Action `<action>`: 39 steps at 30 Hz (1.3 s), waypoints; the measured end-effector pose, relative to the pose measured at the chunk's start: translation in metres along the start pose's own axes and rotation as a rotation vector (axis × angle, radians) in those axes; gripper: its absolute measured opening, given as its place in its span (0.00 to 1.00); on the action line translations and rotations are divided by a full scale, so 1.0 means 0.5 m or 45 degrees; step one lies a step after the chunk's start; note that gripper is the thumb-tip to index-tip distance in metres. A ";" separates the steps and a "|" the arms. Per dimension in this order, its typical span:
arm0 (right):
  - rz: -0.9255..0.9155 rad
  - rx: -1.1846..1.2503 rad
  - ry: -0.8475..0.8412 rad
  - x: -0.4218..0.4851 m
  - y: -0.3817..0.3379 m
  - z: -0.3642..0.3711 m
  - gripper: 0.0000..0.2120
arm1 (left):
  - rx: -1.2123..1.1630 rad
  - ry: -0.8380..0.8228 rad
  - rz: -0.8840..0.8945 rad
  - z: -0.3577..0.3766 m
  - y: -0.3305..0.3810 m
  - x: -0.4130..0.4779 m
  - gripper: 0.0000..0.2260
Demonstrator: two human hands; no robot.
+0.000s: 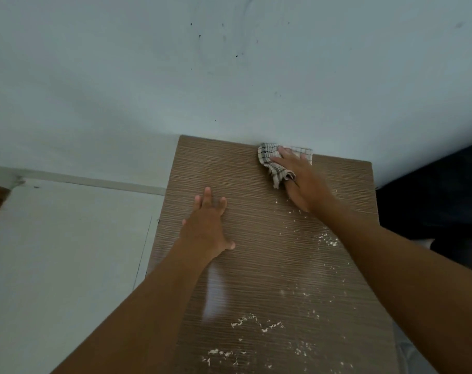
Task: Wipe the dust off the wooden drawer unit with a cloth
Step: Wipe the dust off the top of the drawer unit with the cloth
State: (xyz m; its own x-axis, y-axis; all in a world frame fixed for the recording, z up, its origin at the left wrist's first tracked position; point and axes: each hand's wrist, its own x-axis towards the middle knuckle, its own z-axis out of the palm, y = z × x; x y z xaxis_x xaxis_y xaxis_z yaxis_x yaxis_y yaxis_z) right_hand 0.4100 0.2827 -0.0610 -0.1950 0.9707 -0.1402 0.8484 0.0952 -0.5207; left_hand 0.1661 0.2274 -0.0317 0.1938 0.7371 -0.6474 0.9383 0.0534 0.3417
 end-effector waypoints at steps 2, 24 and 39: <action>0.105 0.135 0.142 -0.010 -0.011 0.021 0.25 | -0.015 -0.002 -0.003 0.000 0.000 0.000 0.48; 0.172 0.551 -0.067 -0.494 -0.196 0.124 0.23 | 0.063 -0.020 0.007 -0.021 0.015 -0.006 0.44; -0.034 -0.237 0.436 -0.131 0.008 -0.194 0.18 | 0.065 -0.044 0.006 0.001 0.147 0.051 0.53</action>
State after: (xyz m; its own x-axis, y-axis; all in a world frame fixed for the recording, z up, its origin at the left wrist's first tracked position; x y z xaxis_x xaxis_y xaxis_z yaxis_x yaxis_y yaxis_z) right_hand 0.4737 0.2408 0.0277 -0.0691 0.9818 0.1771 0.9261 0.1291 -0.3544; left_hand 0.2402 0.2498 -0.0233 0.2076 0.7134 -0.6693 0.9504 0.0148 0.3106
